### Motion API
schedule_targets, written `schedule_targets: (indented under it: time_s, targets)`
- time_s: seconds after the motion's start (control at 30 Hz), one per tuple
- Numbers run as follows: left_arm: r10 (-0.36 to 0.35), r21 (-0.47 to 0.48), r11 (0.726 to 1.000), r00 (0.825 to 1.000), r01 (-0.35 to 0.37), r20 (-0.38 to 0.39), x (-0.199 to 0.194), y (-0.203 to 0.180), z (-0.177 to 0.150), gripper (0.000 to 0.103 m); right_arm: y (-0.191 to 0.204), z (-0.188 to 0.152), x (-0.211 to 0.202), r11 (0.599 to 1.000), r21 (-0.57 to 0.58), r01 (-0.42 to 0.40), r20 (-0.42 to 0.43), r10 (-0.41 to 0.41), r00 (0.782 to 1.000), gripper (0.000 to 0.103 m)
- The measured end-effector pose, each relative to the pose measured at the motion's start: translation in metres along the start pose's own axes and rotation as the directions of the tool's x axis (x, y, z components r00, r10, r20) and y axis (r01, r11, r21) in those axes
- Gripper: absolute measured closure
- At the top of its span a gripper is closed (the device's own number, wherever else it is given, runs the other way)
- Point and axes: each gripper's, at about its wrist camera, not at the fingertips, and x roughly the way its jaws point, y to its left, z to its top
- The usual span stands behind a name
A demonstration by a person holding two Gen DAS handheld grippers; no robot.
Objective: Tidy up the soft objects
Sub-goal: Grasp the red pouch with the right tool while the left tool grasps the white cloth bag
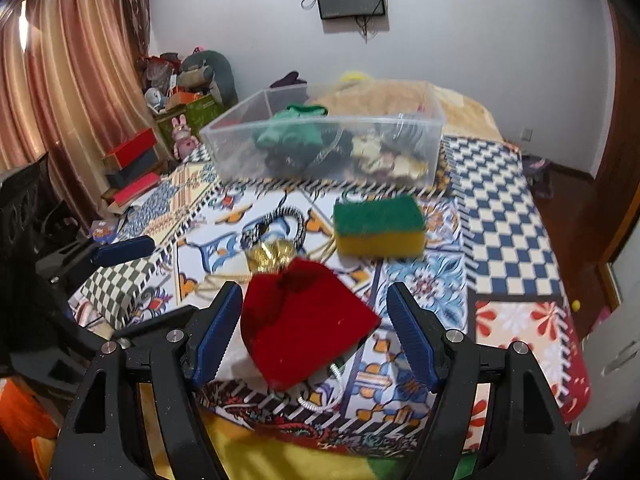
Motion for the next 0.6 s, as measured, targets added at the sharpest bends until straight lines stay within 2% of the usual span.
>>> schedule_targets:
  time_s: [0.2, 0.27, 0.43, 0.5, 0.53, 0.57, 0.6]
  targets:
    - [-0.031, -0.062, 0.998, 0.999, 0.029, -0.032, 0.010, 0.006, -0.010, 0.004, 0.000, -0.009, 0.012, 1.000, -0.008, -0.017, -0.046, 0.017, 0.999, 0.033]
    - [-0.049, -0.077, 0.996, 0.998, 0.047, -0.031, 0.010, 0.009, -0.010, 0.015, 0.000, -0.012, 0.014, 1.000, -0.011, -0.018, -0.050, 0.018, 0.999, 0.038]
    - [-0.066, -0.073, 0.995, 0.997, 0.064, -0.028, 0.010, 0.005, -0.010, 0.030, -0.004, -0.014, 0.012, 1.000, -0.003, -0.021, -0.042, 0.021, 0.999, 0.049]
    - [-0.061, -0.071, 0.996, 0.998, 0.059, -0.023, 0.009, 0.004, -0.010, 0.035, -0.005, -0.014, 0.010, 1.000, 0.002, -0.018, -0.038, 0.018, 0.999, 0.057]
    - [-0.055, -0.070, 0.996, 0.998, 0.053, -0.020, 0.008, 0.003, -0.010, 0.042, -0.006, -0.015, 0.008, 1.000, 0.007, -0.008, -0.035, 0.008, 0.999, 0.068]
    - [-0.054, -0.071, 0.996, 0.998, 0.053, -0.019, 0.008, 0.004, -0.010, 0.050, -0.007, -0.015, 0.007, 1.000, 0.012, 0.016, -0.038, -0.015, 0.999, 0.084]
    - [-0.062, -0.077, 0.995, 0.998, 0.060, -0.018, 0.007, 0.005, -0.010, 0.053, -0.010, -0.015, 0.008, 0.999, 0.016, 0.039, -0.043, -0.038, 0.998, 0.089]
